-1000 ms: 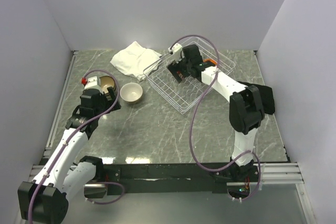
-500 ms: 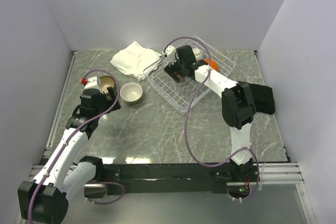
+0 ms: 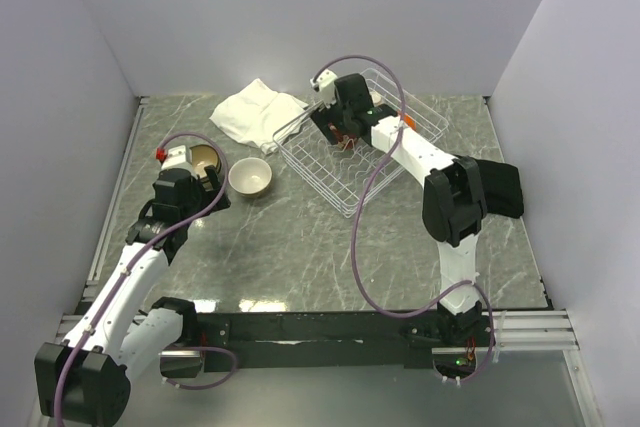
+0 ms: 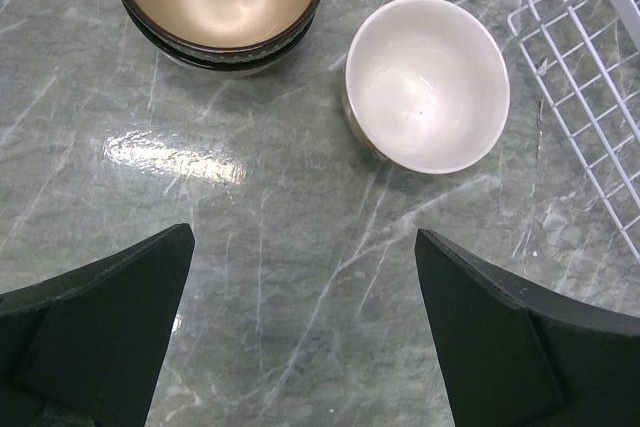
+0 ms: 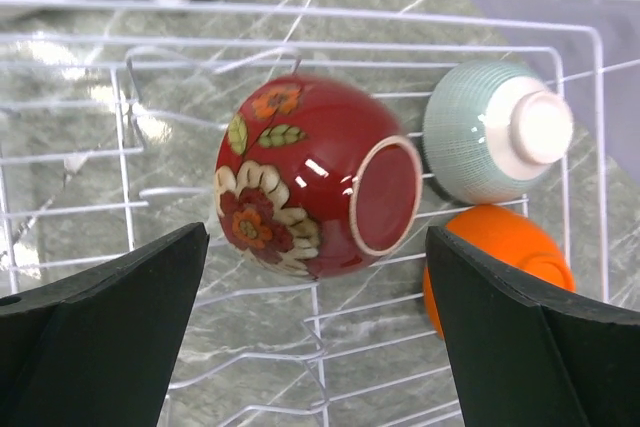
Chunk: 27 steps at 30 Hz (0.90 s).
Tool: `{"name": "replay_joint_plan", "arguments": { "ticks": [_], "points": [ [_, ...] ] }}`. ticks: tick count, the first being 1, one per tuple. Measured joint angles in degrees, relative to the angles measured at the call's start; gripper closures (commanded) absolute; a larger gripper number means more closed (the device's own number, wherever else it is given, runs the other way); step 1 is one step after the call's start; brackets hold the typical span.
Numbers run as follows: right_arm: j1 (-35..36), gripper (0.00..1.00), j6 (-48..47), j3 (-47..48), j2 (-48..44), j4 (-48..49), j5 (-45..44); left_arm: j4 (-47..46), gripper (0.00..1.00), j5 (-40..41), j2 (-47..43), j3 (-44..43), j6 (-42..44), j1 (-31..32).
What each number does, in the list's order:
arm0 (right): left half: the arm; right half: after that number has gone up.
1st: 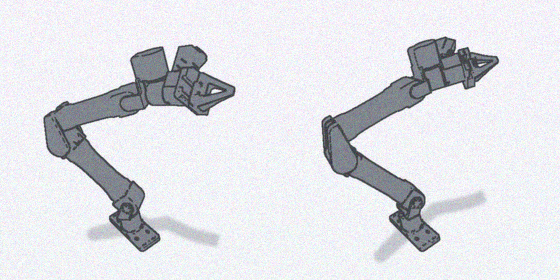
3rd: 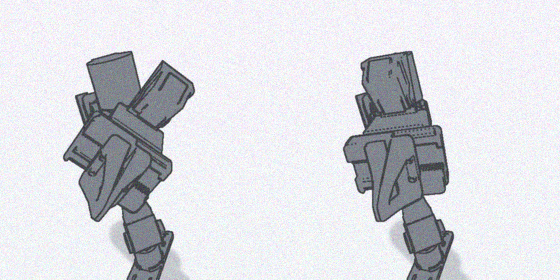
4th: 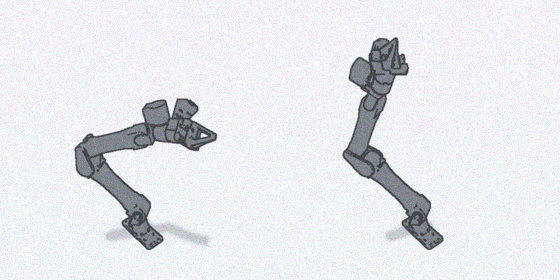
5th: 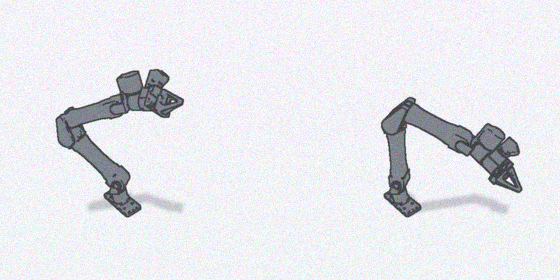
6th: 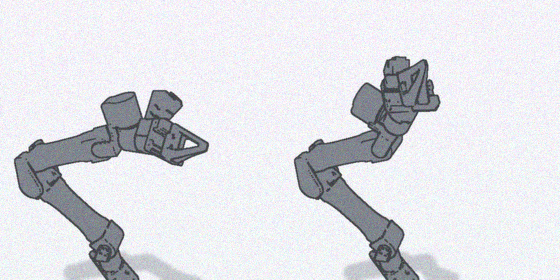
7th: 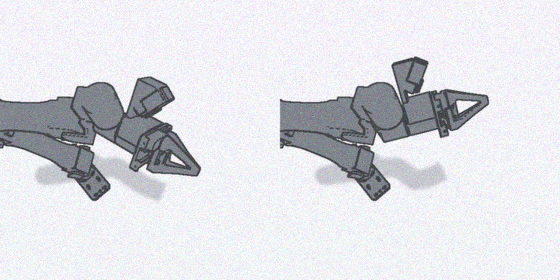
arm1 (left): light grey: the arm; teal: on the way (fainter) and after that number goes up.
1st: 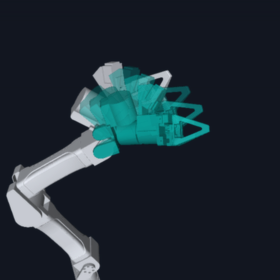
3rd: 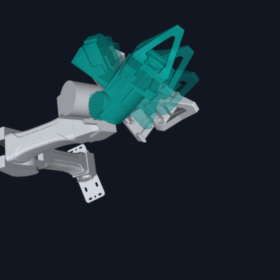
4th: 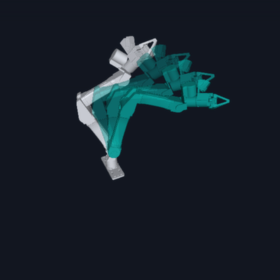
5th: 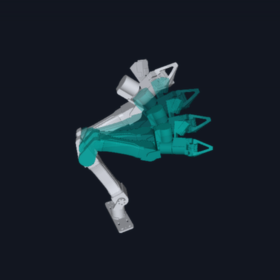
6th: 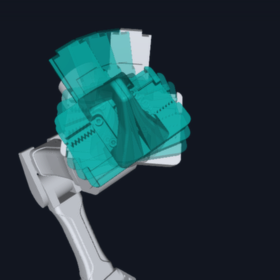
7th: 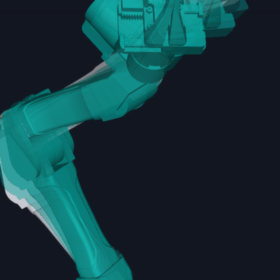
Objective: Unload the bowls from the dish rack
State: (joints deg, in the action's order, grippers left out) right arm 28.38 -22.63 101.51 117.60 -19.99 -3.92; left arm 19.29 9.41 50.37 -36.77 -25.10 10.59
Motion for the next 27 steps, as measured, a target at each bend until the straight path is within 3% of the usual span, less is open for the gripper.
{"name": "replay_joint_plan", "arguments": {
  "ticks": [16,27],
  "points": [
    [0.39,0.02,1.77,4.79,7.32,-2.4,-2.78,0.02,0.0,0.02,0.63,0.0,0.0,0.0],
    [1.29,0.05,-1.79,6.58,9.14,-3.1,-6.54,0.07,0.01,0.61,1.22,0.0,-0.02,0.0]
  ]
}}
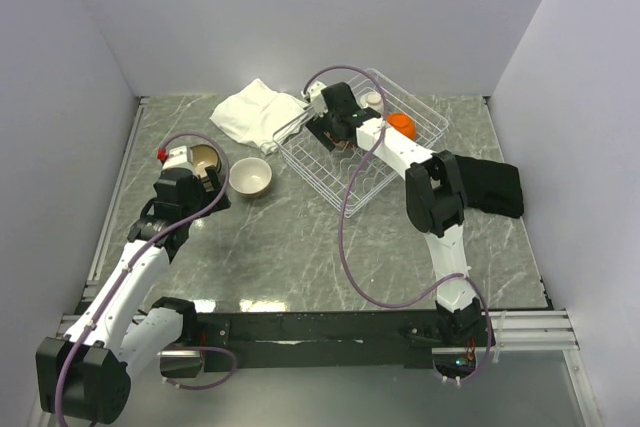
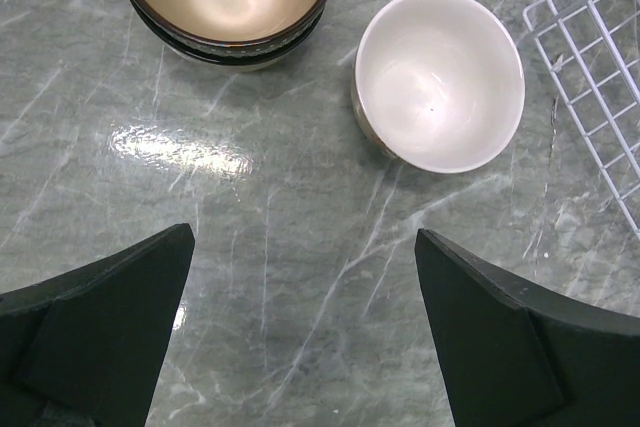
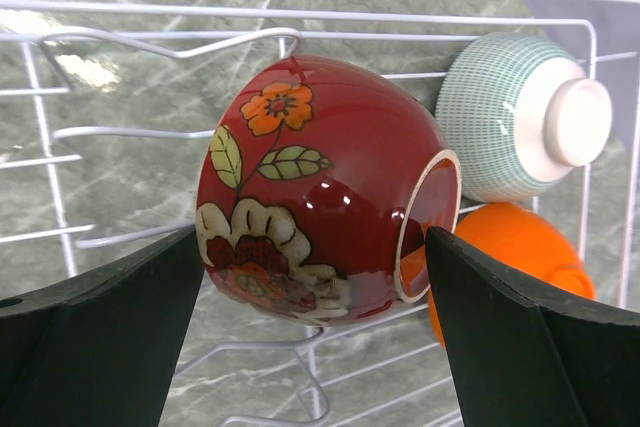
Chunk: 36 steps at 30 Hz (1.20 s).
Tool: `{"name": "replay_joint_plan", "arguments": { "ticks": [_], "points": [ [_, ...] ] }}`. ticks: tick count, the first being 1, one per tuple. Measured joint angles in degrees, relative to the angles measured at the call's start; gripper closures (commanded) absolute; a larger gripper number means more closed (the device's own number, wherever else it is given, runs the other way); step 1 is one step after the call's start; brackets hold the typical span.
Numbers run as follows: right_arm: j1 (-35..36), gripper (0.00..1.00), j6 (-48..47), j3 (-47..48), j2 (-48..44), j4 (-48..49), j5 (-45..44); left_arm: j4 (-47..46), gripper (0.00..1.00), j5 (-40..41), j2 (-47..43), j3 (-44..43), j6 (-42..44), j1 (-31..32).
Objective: Unload the bowls from the dish rack
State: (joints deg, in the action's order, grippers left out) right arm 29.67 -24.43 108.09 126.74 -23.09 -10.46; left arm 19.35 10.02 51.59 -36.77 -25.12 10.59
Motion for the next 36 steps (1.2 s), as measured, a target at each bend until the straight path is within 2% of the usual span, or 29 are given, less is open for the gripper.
{"name": "replay_joint_plan", "arguments": {
  "ticks": [7,11,13,21,36],
  "points": [
    [0.83,0.2,-2.99,0.59,0.63,-0.57,-2.43,0.02,0.01,0.24,0.07,0.0,0.0,0.0],
    [1.31,0.39,-3.96,0.59,0.63,-0.63,-3.48,0.02,0.01,0.35,0.07,0.0,0.0,0.0],
    [1.33,0.44,-4.13,0.59,0.61,-0.68,-3.58,0.02,0.01,0.37,0.07,0.0,0.02,0.0],
    [1.33,0.5,-4.63,0.22,-0.44,-1.03,-3.74,0.02,0.01,0.37,0.07,0.0,0.0,0.0],
    [1.49,0.76,-3.85,-3.78,-4.26,-0.66,-3.58,0.02,0.01,0.39,0.07,0.0,0.0,0.0]
  ]
}}
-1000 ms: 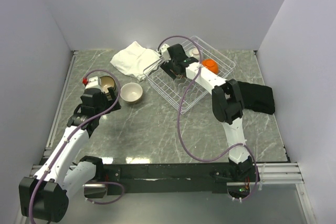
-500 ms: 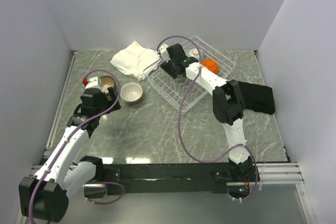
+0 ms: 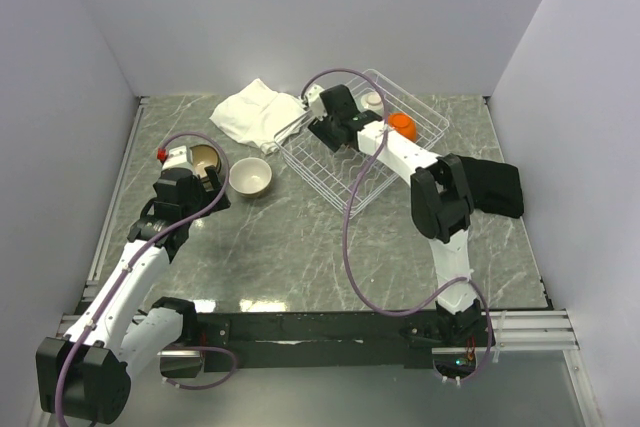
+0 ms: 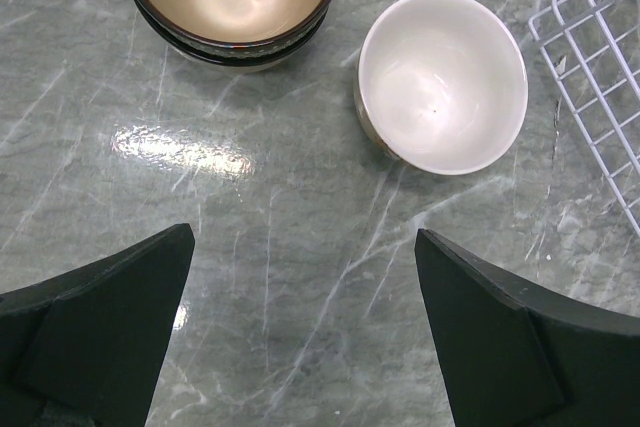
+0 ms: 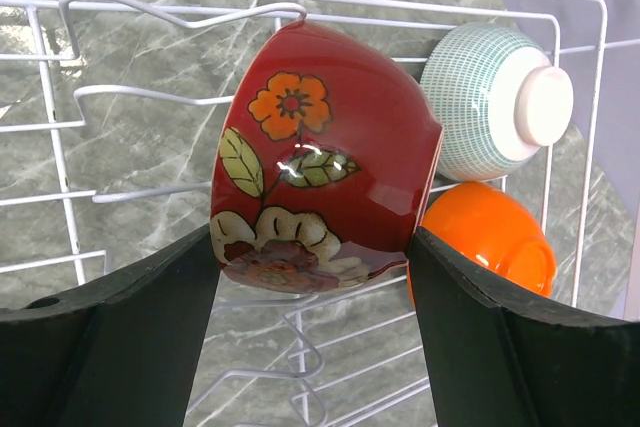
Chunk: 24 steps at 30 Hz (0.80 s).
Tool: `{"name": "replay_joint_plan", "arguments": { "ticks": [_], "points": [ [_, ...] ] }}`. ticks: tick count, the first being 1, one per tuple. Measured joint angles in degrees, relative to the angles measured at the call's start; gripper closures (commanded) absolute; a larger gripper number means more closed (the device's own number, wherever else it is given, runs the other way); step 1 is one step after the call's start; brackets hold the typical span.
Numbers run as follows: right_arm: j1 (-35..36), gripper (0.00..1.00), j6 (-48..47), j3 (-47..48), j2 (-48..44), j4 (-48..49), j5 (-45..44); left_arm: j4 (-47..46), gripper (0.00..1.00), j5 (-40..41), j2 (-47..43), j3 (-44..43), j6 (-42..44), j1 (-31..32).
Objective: Unload the bowls from the dish rack
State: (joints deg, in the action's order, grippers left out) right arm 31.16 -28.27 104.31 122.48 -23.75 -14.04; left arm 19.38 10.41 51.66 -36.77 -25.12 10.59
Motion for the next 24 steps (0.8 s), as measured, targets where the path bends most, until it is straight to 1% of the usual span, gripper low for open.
{"name": "replay_joint_plan", "arguments": {
  "ticks": [9,15,21,24],
  "points": [
    [-0.26,0.86,3.37,-1.88,-2.64,0.11,0.42,0.0,0.01,-0.02,0.0,0.0,0.0,0.0],
    [-1.09,0.94,7.5,-2.4,-7.08,-0.15,2.73,0.0,0.0,-0.04,0.0,0.0,0.0,0.0],
    [-3.15,1.0,10.73,-2.58,-9.92,-0.72,3.67,0.0,0.01,-0.04,-0.07,0.0,0.0,0.0],
    [-4.09,1.0,12.22,-3.87,-10.8,-0.96,4.46,0.0,0.0,-0.07,-0.09,0.0,0.0,0.0]
  ]
}}
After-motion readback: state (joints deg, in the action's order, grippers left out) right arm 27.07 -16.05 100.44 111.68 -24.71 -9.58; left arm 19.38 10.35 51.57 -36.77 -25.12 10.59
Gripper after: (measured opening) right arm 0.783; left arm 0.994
